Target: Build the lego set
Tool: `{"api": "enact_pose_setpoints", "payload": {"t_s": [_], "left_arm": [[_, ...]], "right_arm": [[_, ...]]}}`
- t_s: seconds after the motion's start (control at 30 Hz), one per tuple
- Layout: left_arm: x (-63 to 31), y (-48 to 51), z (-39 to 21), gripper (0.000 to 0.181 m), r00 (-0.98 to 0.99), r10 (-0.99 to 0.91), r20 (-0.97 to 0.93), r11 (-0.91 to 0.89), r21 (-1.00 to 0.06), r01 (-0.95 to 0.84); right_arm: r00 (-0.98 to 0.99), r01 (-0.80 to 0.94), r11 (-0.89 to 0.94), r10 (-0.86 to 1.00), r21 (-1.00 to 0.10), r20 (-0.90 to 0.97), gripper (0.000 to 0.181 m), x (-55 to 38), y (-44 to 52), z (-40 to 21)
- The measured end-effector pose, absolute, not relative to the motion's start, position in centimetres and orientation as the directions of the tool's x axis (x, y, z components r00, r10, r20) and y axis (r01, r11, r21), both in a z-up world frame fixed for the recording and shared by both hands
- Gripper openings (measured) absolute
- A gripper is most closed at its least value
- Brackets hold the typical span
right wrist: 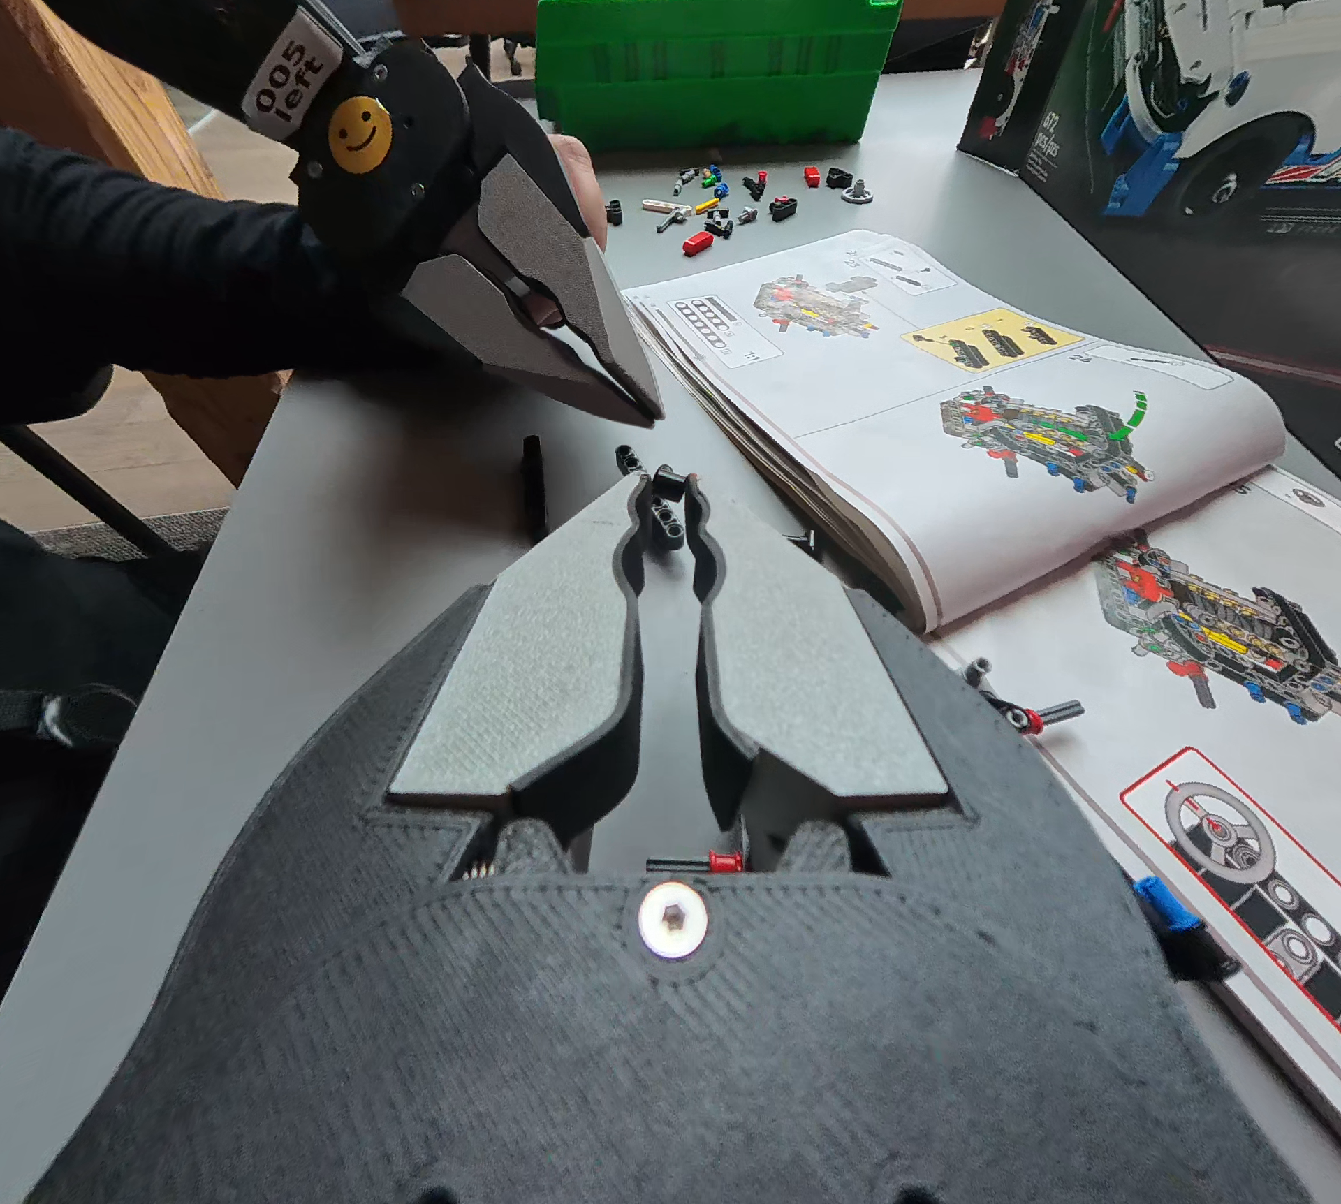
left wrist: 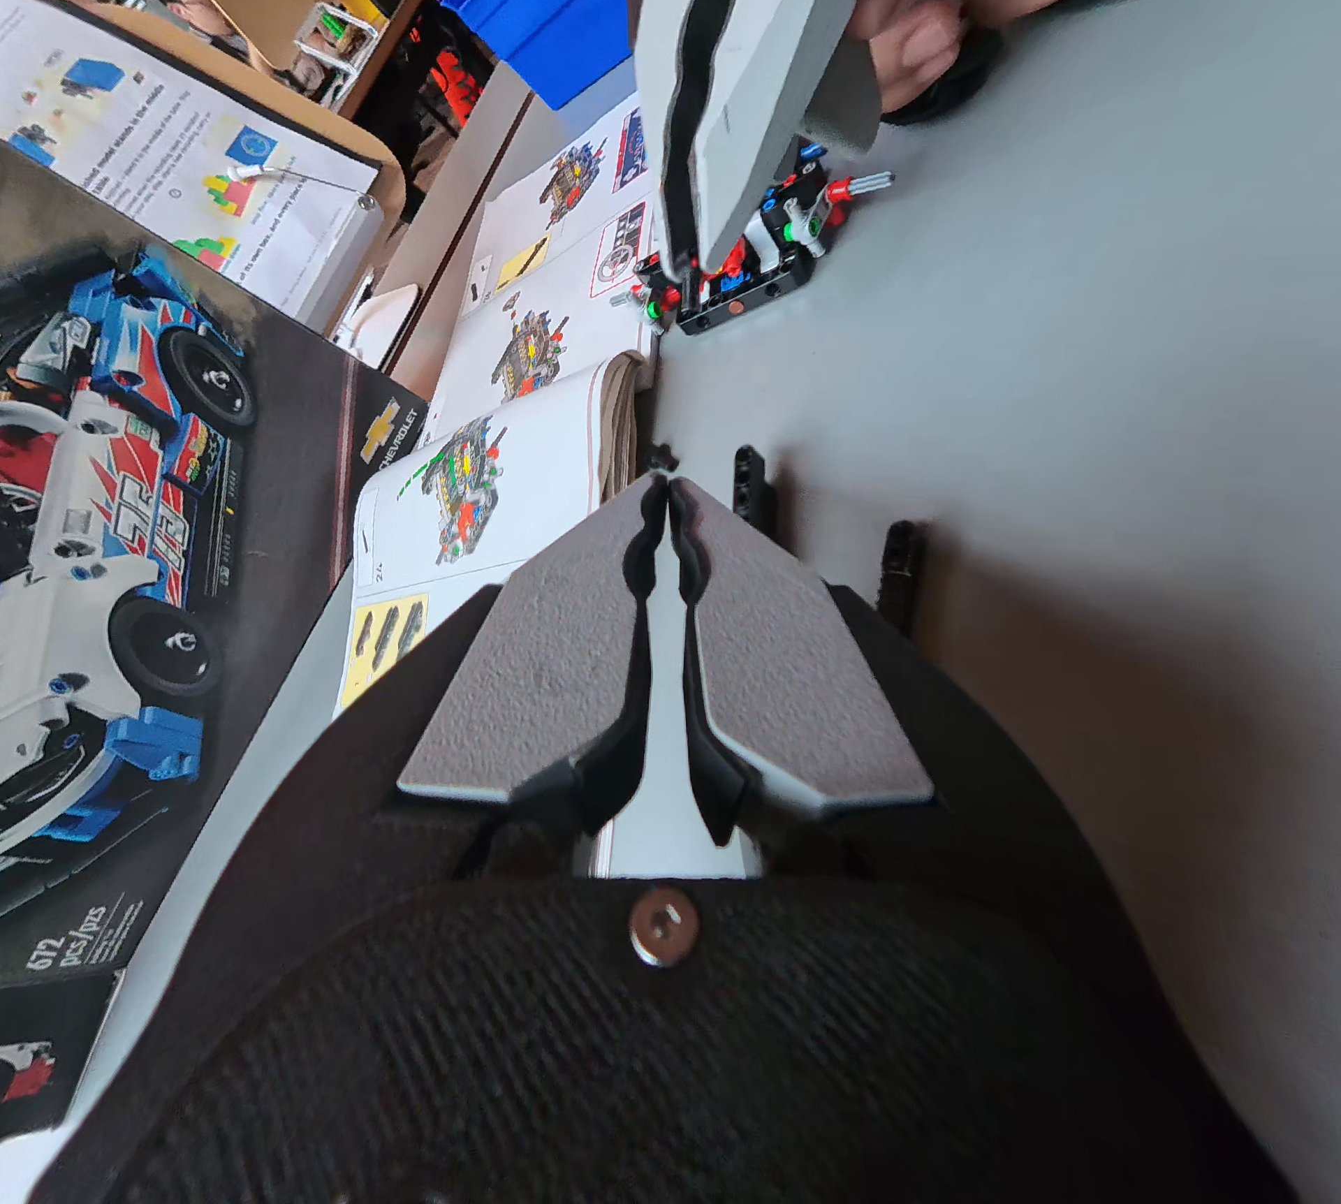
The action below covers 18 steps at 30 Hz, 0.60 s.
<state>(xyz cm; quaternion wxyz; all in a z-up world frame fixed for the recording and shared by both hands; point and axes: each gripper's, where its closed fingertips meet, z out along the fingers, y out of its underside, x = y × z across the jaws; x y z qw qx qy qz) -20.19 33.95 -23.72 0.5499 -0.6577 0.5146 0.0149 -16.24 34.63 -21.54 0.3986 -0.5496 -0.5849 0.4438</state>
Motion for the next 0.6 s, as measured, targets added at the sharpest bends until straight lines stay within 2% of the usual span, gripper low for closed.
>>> {"api": "enact_pose_setpoints", "payload": {"t_s": [0.1, 0.3, 0.4, 0.53, 0.6], "left_arm": [[-19.8, 34.8, -23.3, 0.0, 0.477, -0.65, -0.591, 0.1, -0.69, -0.717], [-17.8, 36.7, -22.4, 0.007, 0.334, -0.663, -0.67, 0.206, -0.592, -0.779], [-17.3, 38.4, -23.0, 0.012, 0.373, -0.634, -0.678, 0.182, -0.599, -0.779], [-17.4, 38.8, -23.6, 0.009, 0.342, -0.614, -0.711, 0.181, -0.548, -0.816], [-17.4, 38.2, -23.4, 0.006, 0.34, -0.615, -0.712, 0.228, -0.573, -0.787]], "right_arm": [[-0.059, 0.296, 0.013, 0.998, -0.955, -0.004, 0.005, -16.3, 34.9, -21.7], [-0.001, 0.28, 0.022, 1.0, -0.96, 0.023, 0.006, -15.7, 36.4, -21.2], [0.029, 0.276, 0.019, 0.999, -0.961, 0.028, 0.006, -15.3, 37.2, -21.1], [0.057, 0.282, 0.013, 0.998, -0.959, 0.03, 0.006, -15.2, 38.2, -21.1], [0.063, 0.278, 0.001, 0.998, -0.96, 0.019, 0.006, -15.4, 38.4, -21.0]]}}
